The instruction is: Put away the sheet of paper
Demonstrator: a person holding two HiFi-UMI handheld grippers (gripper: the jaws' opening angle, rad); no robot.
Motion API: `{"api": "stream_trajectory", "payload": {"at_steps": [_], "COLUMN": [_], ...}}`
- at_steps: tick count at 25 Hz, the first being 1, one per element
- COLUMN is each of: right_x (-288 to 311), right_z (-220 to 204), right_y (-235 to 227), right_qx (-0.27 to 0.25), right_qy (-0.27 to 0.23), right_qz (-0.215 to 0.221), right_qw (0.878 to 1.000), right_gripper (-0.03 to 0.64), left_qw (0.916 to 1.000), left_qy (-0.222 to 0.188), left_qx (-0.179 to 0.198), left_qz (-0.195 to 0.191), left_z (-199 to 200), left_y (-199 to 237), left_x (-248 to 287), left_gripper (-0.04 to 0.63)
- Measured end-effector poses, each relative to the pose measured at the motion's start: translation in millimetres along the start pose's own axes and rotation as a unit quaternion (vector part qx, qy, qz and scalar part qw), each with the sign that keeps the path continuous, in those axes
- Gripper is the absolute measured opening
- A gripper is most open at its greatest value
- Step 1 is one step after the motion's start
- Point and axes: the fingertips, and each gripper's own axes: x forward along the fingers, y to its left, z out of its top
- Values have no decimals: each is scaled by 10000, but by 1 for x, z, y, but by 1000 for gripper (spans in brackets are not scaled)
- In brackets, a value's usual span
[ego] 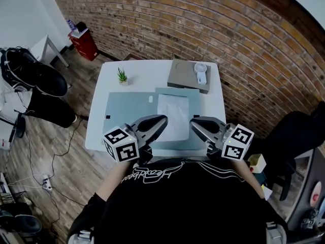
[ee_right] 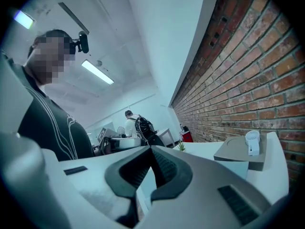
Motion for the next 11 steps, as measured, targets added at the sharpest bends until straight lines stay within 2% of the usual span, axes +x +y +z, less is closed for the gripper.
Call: {"api": "stream_trajectory", "payload": {"at_steps": [3,11], "right_x": [0,1], "right_z": [-3,-3], "right_y": [-4,-8], "right_qx": [53,81], "right_qy": [-21,-33], "right_qz": [-78,-161], "right_qw": [10000,9998], "right_gripper": [3,3], "left_qw": [9999,9997], "left_qy": [98,188], "left_qx": [29,-179], "left_qz": [-70,-38], "left_z": [-3,-6], "left_y": [0,8], "left_x": [3,4], "left_gripper": [38,38]}}
